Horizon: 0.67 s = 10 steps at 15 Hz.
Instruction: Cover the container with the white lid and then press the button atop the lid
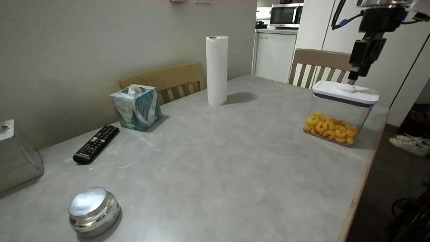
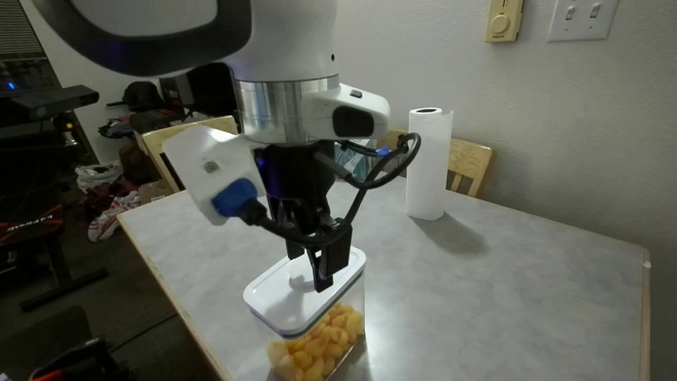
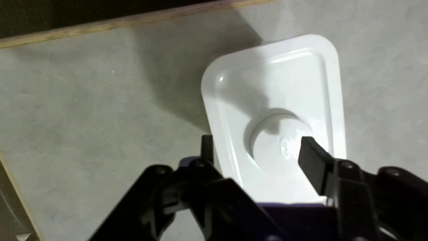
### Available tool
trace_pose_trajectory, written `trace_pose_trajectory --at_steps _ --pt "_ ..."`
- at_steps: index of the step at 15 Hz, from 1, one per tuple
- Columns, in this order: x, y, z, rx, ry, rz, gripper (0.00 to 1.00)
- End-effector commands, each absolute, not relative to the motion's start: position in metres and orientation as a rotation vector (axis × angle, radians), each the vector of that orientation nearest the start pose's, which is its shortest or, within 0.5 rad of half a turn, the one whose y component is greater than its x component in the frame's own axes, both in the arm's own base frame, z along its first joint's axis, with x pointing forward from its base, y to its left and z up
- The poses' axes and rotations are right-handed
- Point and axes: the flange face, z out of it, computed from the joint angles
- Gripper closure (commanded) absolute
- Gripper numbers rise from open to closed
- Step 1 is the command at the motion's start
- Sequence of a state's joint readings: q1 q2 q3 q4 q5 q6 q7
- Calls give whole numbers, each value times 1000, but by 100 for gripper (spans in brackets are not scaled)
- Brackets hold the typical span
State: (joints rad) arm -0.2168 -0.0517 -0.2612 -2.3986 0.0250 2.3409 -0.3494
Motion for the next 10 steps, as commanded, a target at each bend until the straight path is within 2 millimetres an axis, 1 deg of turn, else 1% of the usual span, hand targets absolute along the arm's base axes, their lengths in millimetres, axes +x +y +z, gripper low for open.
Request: trace_pose_trajectory --at_steps 1,2,3,4,6,7,10 --pt "422 -221 342 -3100 262 16 61" --pt "421 -221 343 -3097 267 19 70" --pt "422 -220 344 -3091 270 21 75" --pt "421 -220 343 -3083 271 27 84" --pt "421 -219 340 -3068 271 38 97" --pt "422 -218 337 -3060 273 44 100" --pt "422 -216 333 -3040 282 57 100"
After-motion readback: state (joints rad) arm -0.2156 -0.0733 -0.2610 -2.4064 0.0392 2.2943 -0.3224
